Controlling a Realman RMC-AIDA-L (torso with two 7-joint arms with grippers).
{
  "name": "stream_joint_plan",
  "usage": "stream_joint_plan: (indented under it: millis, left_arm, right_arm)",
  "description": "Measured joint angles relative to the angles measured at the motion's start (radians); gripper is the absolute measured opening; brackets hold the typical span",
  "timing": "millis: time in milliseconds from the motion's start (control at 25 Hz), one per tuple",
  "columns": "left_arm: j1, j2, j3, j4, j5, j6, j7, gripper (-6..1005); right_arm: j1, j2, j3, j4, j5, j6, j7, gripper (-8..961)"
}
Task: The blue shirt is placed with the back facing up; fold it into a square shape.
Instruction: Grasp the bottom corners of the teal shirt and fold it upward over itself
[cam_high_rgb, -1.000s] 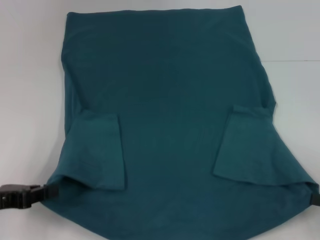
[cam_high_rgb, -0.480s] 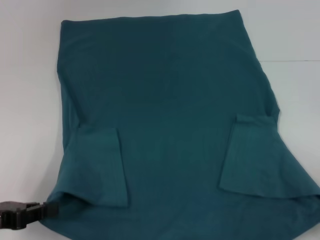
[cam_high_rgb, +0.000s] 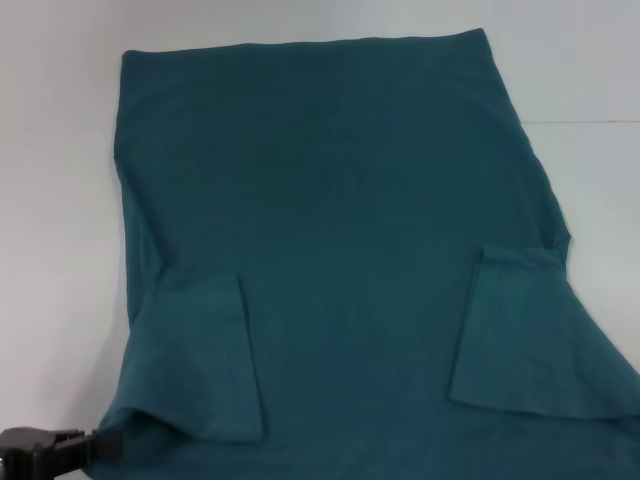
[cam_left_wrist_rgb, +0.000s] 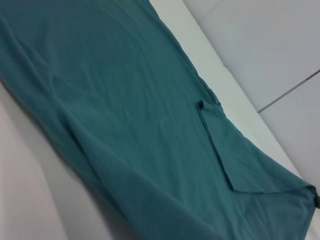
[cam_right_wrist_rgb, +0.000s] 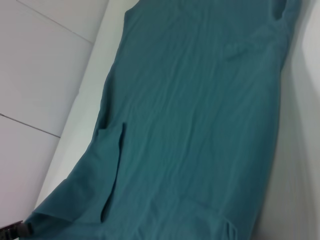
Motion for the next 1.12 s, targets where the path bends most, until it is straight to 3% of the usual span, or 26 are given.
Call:
stream_joint_plan:
  millis: [320, 520, 920, 1120]
  left_arm:
    - [0.01, -0.007, -0.001, -0.005, -0.003, 0.006, 0.003, 28]
    - [-0.038, 0.004, -0.003, -0.027, -0.03, -0.005, -0.009, 29]
    - [-0.311, 0.096, -0.003, -0.264, -0.152, -0.267, -0.066, 29]
    - [-0.413, 0.111, -0.004, -0.337, -0.234, -0.487, -0.087, 28]
  right_arm:
    - [0.01, -0.009, 0.004, -0.001, 0.0, -0.001, -0.001, 23]
    - [0.062, -0.01, 0.031, -0.001, 0.001, 0.017, 0.003, 22]
    - [0.269, -0.011, 0.056, 0.013, 0.01, 0.178, 0.022, 45]
    - [0.38, -0.006, 0.053, 0.013, 0.011, 0.316, 0.025, 58]
